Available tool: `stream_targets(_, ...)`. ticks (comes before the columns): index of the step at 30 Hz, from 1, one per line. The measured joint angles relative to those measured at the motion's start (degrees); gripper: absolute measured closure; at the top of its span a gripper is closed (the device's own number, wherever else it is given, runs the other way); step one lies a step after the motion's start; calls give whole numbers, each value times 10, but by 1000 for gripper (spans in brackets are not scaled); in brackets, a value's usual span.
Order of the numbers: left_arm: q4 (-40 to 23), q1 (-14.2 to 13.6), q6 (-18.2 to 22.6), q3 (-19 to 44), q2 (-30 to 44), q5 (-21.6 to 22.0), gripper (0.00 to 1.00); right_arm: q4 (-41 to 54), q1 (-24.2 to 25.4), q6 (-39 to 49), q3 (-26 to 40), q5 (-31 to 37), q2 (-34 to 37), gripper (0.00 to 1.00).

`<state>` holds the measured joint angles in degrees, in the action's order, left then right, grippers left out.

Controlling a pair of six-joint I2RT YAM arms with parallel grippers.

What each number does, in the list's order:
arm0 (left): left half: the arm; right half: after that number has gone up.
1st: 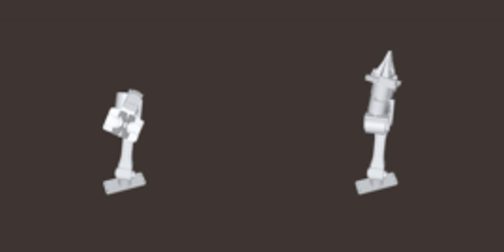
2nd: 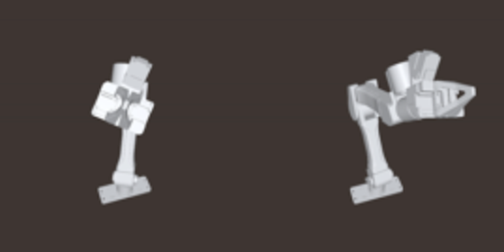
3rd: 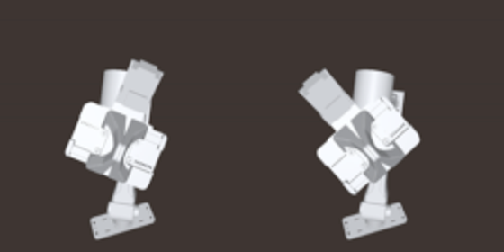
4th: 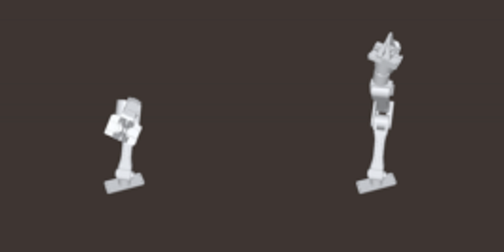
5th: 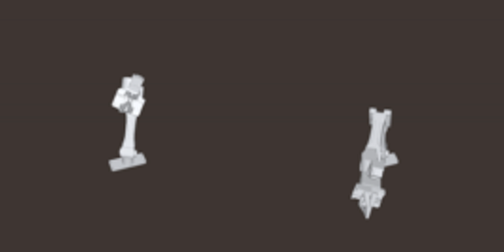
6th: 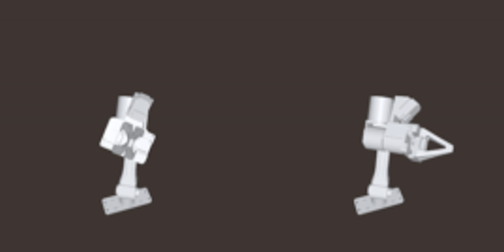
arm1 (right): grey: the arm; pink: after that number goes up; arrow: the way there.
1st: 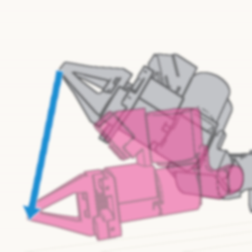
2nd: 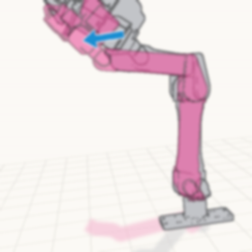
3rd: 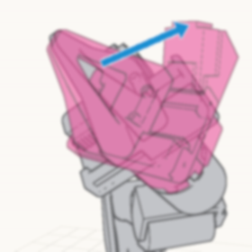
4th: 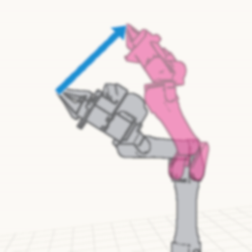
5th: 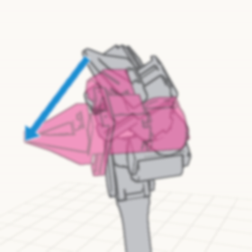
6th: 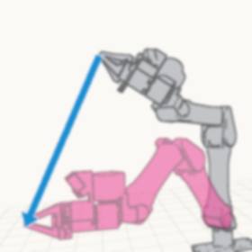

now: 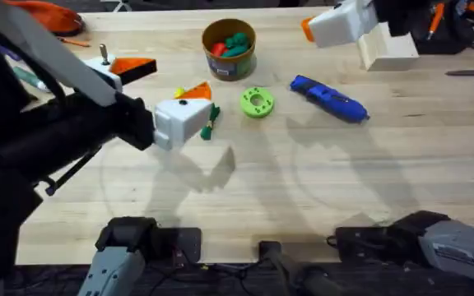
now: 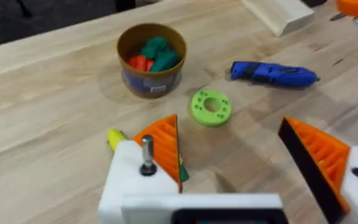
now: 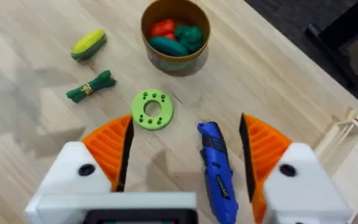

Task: Pick up the gripper from the table and insert it into the empty holder that is missing its gripper. Then pick up a screw, insert it into the mounting hole, and use the screwdriver to tighten it. Finally, clean up the table by picking up the vegetable and placing it into the bucket.

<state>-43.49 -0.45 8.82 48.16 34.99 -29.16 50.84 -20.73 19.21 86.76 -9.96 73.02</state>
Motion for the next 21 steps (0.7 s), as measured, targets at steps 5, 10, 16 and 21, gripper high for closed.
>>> stream_targets(5,2,0,-8,0,2,38,15,13,0,-2,0,0,0,114)
stream_targets(10,-60,0,-18,39,47,96,15,17,0,-2,0,0,0,115)
stream_targets(16,-167,0,-29,126,149,135,15,17,0,-2,0,0,0,114)
stream_targets(21,-223,-19,-71,185,241,179,15,17,0,-4,0,0,0,115)
